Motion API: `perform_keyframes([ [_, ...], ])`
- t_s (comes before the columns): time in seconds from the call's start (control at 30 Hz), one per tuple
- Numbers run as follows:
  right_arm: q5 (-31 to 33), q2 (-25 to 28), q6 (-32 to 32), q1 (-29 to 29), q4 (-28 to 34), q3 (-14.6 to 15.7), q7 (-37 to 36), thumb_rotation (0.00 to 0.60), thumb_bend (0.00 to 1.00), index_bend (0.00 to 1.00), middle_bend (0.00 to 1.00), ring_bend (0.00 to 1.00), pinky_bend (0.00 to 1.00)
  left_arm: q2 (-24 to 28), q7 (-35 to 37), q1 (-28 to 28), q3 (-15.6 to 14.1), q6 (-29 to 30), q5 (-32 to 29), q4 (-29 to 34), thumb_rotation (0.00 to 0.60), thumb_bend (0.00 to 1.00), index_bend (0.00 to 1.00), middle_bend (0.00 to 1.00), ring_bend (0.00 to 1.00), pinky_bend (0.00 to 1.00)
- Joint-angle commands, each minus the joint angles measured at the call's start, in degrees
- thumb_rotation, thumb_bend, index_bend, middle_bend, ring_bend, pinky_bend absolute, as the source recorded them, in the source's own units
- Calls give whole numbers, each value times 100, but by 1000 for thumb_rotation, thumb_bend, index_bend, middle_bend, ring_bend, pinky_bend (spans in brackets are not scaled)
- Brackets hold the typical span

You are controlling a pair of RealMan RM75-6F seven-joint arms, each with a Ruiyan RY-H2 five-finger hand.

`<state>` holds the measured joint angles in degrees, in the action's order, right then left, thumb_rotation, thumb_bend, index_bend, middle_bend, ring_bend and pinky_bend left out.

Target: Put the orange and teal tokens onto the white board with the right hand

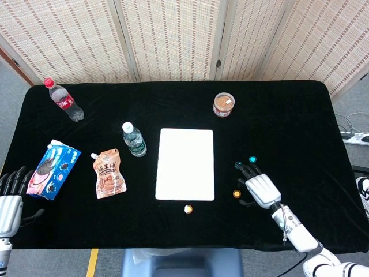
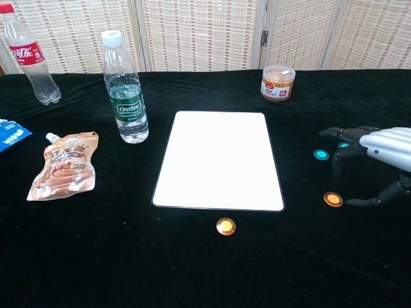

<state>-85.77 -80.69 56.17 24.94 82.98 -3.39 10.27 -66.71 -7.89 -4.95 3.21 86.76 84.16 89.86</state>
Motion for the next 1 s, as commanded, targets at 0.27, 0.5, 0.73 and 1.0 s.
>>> perform_keyframes([
  [0.27,86,-176,-119,134,-280,117,3,469,364,426,15,0,0,-28,27,-9,-4,-38,1,-33,600,171,101,34,29,0],
  [0.5,16,-247,-34,180,-399,183,-55,472,372,412,15,0,0,-51,59,-9,-11,-61,-3,-63,600,171,101,33,29,0],
  [0.73,-74,-318,0,249,-531,264,-6,471,387,336,6,0,0,-58,113,16,-17,-60,-24,-114,600,171,101,33,29,0],
  [1.0,-87,-417,46,282,-633,309,-13,471,390,365,34,0,0,-91,160,20,-26,-86,-30,-161,600,171,101,33,29,0],
])
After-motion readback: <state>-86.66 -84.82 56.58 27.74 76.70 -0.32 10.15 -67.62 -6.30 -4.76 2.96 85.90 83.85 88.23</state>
